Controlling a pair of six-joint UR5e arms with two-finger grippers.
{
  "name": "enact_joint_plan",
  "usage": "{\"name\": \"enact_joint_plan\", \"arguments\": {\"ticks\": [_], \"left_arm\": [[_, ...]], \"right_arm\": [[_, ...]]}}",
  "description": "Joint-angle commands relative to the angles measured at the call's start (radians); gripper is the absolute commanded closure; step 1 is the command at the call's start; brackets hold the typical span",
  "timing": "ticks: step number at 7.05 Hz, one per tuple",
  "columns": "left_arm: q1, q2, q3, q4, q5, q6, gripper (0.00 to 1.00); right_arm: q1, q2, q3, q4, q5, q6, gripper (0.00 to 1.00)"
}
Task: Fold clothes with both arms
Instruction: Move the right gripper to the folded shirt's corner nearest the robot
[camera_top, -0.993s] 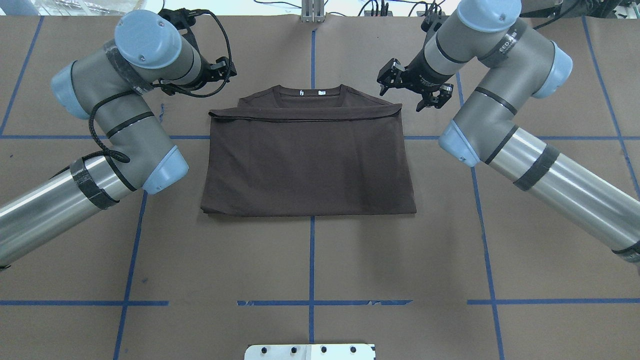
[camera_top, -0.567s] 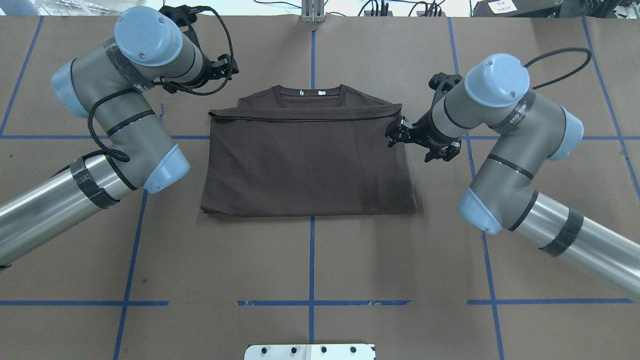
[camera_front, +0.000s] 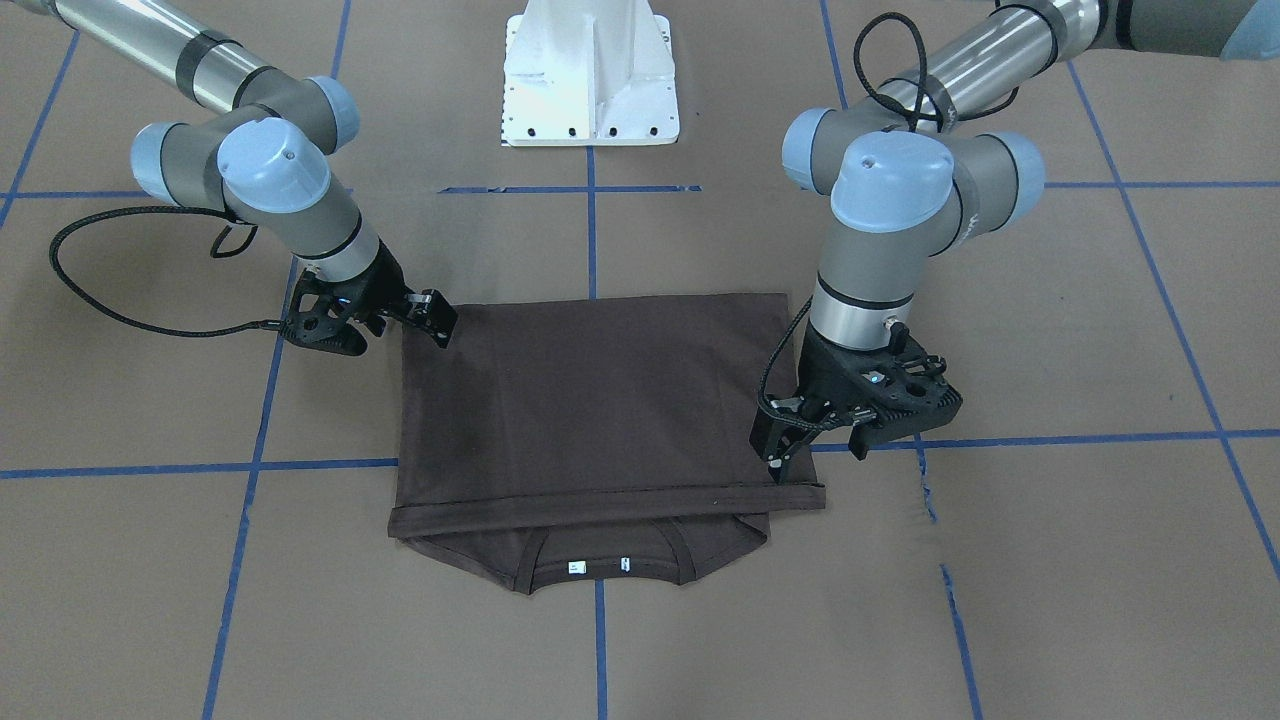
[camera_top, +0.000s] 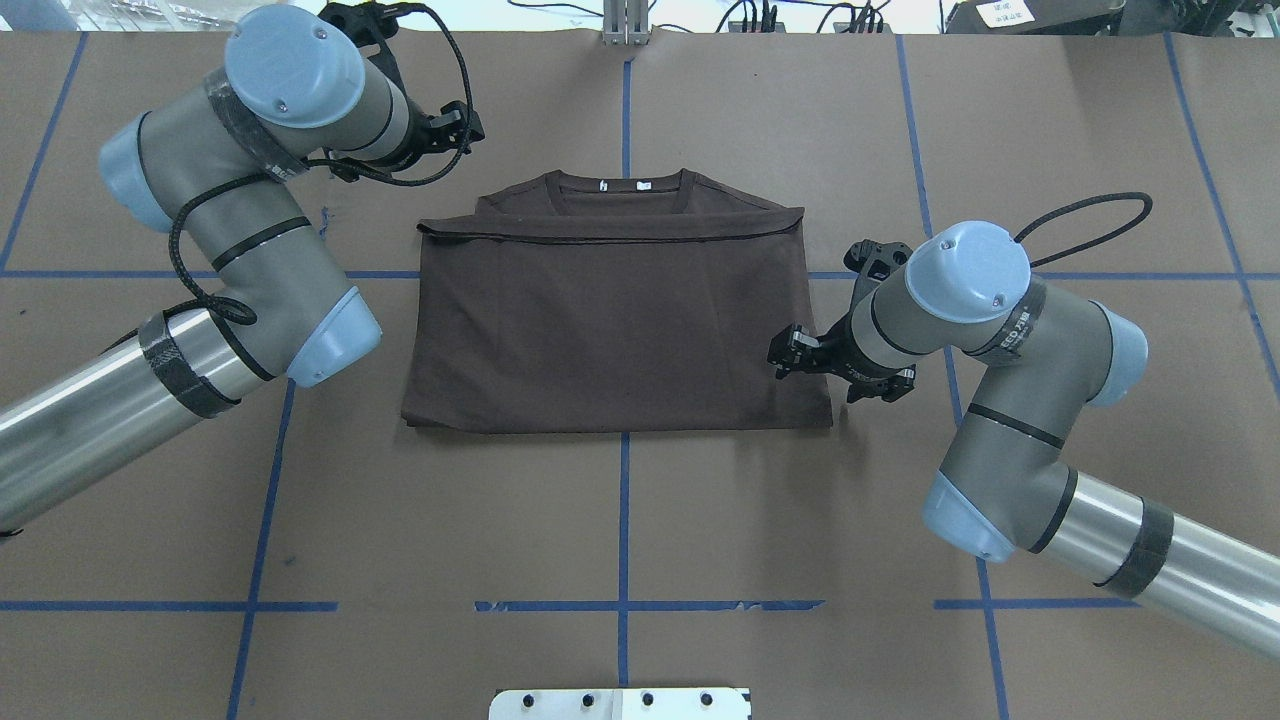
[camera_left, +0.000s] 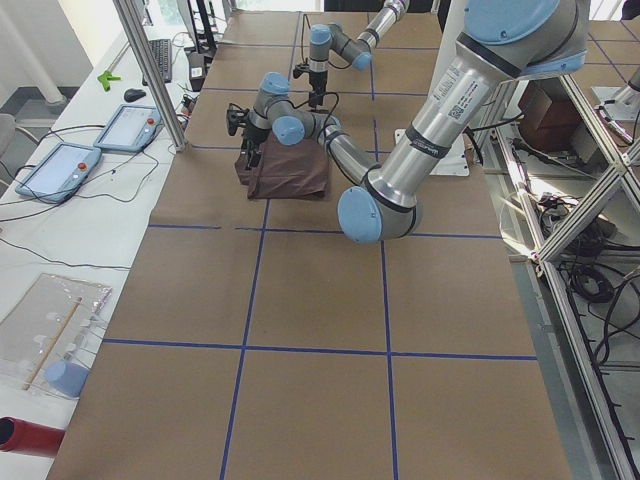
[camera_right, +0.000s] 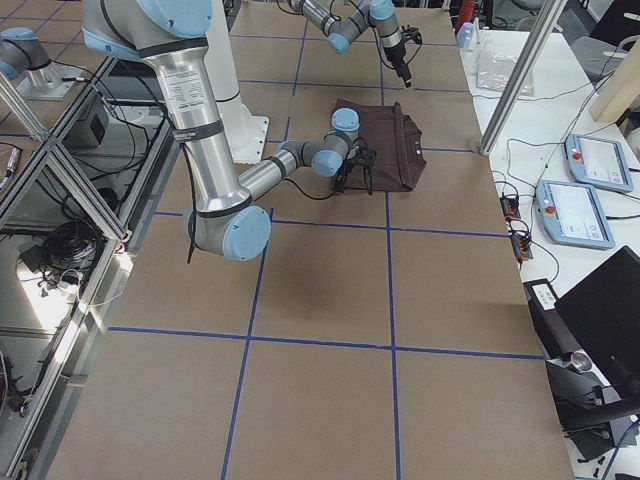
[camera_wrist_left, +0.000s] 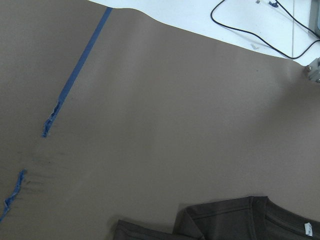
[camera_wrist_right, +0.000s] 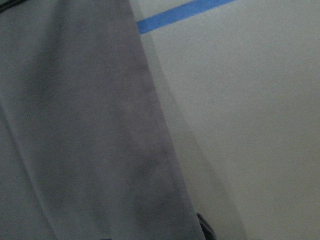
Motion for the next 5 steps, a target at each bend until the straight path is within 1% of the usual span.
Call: {"name": "enact_joint_plan", "arguments": {"ticks": [1, 2, 4, 5], "left_arm": [[0.000, -0.005, -0.001, -0.001, 0.000, 0.000, 0.00], [0.000, -0.003, -0.001, 0.000, 0.002, 0.000, 0.00], [0.000, -0.005, -0.001, 0.000, 0.002, 0.001, 0.00], [0.000, -0.006, -0.004, 0.000, 0.002, 0.000, 0.00]], "right_arm": [[-0.024, -0.002, -0.002, -0.002, 0.009, -0.010, 0.69], [-0.025, -0.002, -0.002, -0.002, 0.015, -0.013, 1.00], [-0.022, -0.008, 0.004, 0.000, 0.016, -0.015, 1.00], [-0.021, -0.020, 0.025, 0.000, 0.027, -0.015, 1.00]]}}
